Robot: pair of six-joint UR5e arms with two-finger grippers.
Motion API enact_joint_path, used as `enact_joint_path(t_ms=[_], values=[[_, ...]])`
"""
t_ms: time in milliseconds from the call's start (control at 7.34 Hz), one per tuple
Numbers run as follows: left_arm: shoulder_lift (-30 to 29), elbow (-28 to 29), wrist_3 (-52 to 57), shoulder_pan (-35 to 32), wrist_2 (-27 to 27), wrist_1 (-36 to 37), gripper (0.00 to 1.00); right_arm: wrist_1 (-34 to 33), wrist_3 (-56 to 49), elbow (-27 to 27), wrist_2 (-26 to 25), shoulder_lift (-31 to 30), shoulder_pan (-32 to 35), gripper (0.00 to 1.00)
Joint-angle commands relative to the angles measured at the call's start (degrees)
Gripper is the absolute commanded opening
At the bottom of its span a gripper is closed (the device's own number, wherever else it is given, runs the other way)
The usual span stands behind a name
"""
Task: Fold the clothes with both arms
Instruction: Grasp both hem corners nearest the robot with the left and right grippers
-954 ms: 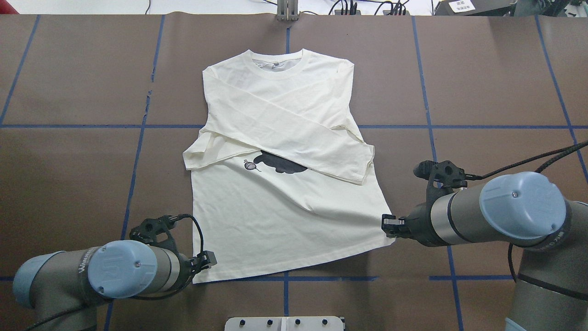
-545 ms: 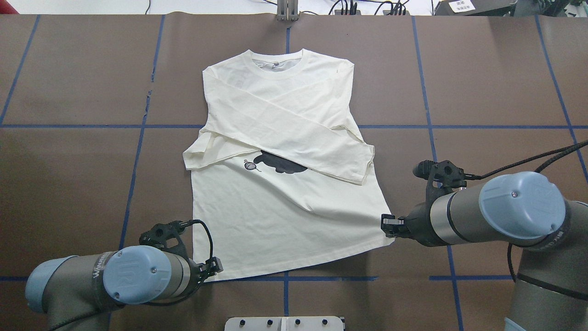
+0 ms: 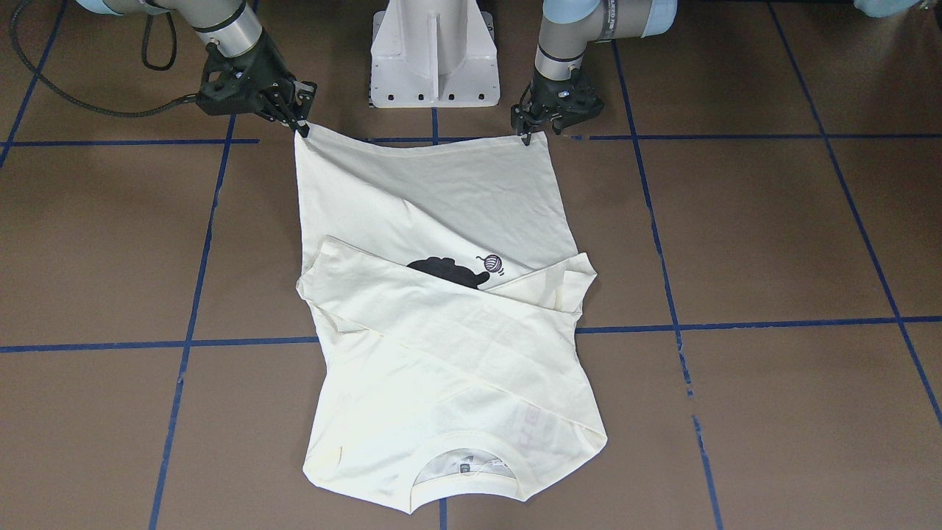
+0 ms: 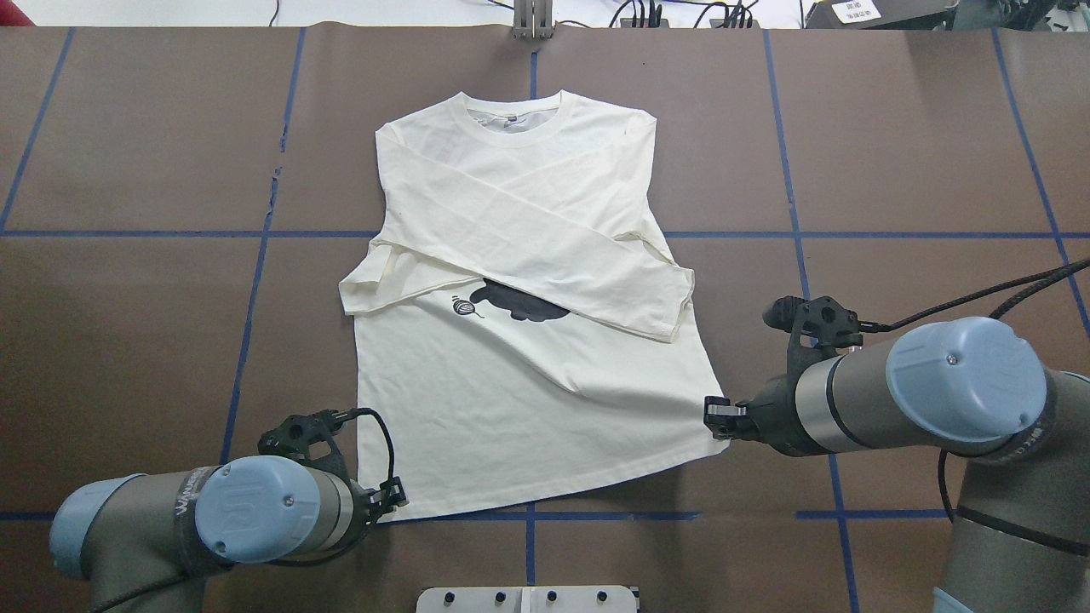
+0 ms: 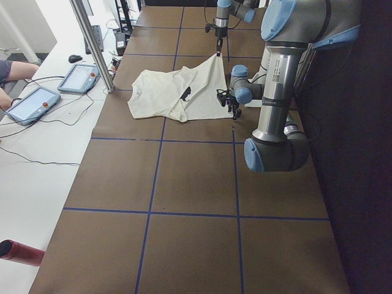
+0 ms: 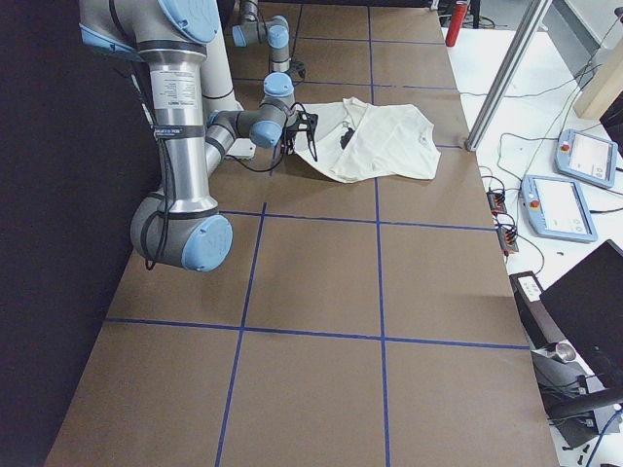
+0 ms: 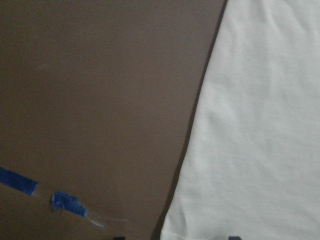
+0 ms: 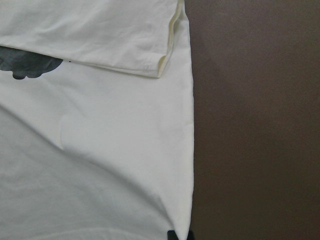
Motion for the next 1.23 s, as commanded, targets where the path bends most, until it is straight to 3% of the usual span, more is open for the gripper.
enact_joint_path(t_ms=[0, 136, 272, 545, 817, 1090], values=[[0.0, 0.4, 0.1, -0.4, 0.1, 0.0, 0.66, 0.0, -0.1, 0.0, 0.0, 0.1, 0.0, 0.00], [0.0, 0.4, 0.1, -0.5, 0.1, 0.0, 0.59, 0.0, -0.1, 0.0, 0.0, 0.2, 0.1, 0.00], [0.0, 0.4, 0.1, -0.5, 0.1, 0.0, 0.43, 0.0, -0.1, 0.1, 0.0, 0.2, 0.1, 0.00], [0.0, 0.4, 0.1, -0.4, 0.1, 0.0, 0.03, 0.0, -0.1, 0.1, 0.0, 0.2, 0.1, 0.00], [-0.1, -0.4, 0.3, -0.6, 0.0, 0.3, 0.00, 0.0, -0.1, 0.1, 0.1, 0.2, 0.1, 0.00], [0.0, -6.3, 1.4, -0.9, -0.4, 6.5, 0.00, 0.0, -0.1, 0.4, 3.5, 0.0, 0.8, 0.00]])
